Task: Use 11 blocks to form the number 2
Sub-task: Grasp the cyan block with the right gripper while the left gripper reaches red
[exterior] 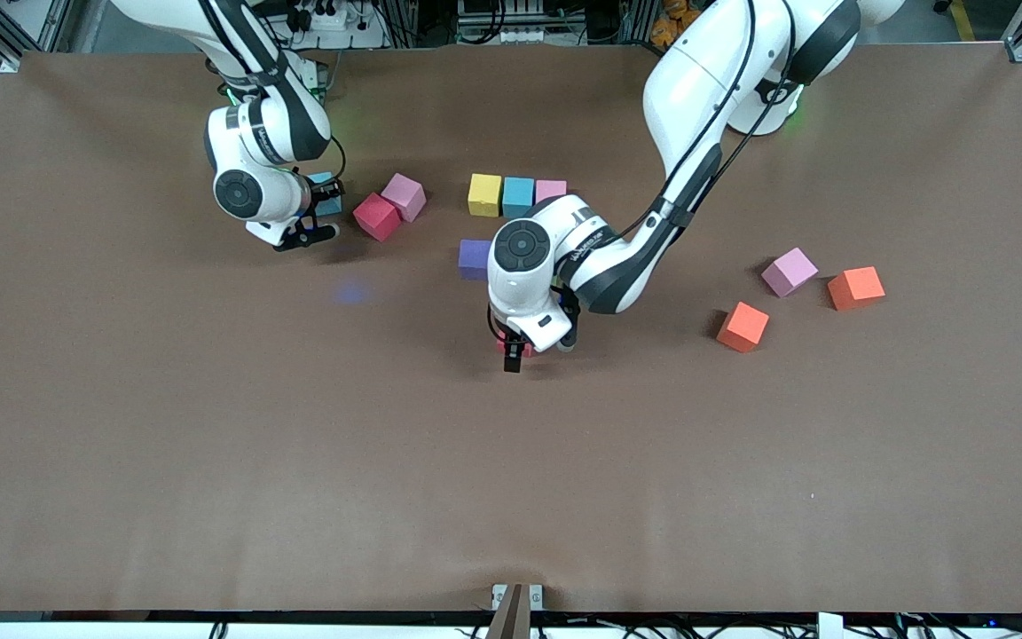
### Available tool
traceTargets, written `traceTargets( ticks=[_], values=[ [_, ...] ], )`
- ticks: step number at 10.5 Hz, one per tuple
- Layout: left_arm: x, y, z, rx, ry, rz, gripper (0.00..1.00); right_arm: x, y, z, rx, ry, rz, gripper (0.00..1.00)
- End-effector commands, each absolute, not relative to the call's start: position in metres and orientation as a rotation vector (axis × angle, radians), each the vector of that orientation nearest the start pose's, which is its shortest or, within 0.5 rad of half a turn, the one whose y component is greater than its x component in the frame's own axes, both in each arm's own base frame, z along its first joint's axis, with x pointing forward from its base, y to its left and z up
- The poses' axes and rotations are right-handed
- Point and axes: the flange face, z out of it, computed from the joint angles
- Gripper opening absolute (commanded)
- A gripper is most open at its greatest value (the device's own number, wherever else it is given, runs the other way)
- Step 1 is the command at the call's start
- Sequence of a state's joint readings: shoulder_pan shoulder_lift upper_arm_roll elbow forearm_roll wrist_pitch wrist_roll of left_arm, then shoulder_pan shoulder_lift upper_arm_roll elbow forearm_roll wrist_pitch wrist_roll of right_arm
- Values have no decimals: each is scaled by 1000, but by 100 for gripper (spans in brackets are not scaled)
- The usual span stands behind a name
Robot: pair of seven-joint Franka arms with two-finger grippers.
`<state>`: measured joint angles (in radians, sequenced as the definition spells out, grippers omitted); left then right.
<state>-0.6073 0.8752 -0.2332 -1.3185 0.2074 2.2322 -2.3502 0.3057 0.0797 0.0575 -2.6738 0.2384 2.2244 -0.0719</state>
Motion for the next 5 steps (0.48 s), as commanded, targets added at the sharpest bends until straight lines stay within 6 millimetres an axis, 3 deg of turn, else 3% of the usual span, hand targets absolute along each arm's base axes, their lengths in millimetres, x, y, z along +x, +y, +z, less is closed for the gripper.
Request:
traceTargets(
  ticks=[1,5],
  values=[
    [534,-530,224,-2376,-2126,46,100,348,139,219,-2903,-327,823,48],
    [532,-530,226,-2359,-2128,68,100,379,135,250,-2902,-326,743,51]
  ],
)
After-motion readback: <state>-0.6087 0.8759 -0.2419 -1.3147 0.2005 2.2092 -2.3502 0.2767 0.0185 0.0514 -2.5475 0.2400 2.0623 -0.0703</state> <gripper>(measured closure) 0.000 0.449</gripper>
